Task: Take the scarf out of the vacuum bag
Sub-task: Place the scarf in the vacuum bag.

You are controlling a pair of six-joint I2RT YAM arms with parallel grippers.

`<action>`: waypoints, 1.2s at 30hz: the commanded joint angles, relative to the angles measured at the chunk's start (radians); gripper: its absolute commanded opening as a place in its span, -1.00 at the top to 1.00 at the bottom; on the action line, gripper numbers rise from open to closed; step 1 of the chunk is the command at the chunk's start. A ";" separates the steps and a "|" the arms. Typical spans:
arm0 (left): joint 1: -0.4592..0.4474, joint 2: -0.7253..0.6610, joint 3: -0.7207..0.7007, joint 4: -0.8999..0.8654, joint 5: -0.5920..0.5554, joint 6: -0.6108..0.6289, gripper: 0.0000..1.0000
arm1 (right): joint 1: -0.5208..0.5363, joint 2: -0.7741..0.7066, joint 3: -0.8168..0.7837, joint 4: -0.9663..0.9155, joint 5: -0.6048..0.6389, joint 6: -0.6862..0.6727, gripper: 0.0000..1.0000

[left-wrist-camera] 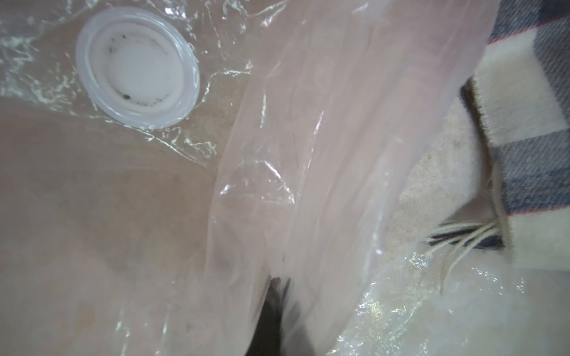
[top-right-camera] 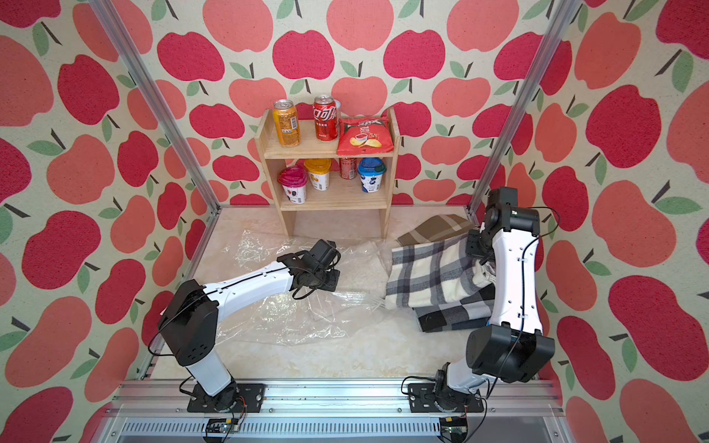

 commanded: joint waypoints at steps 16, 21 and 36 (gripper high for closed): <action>0.021 -0.114 -0.106 -0.107 -0.085 0.048 1.00 | -0.069 0.012 -0.101 0.292 0.178 -0.031 1.00; 0.041 -0.143 -0.127 -0.129 -0.090 0.052 1.00 | -0.085 -0.020 -0.179 0.373 0.167 -0.016 1.00; 0.128 -0.220 -0.160 -0.162 -0.069 0.042 1.00 | -0.151 -0.077 -0.294 0.494 0.126 0.038 0.24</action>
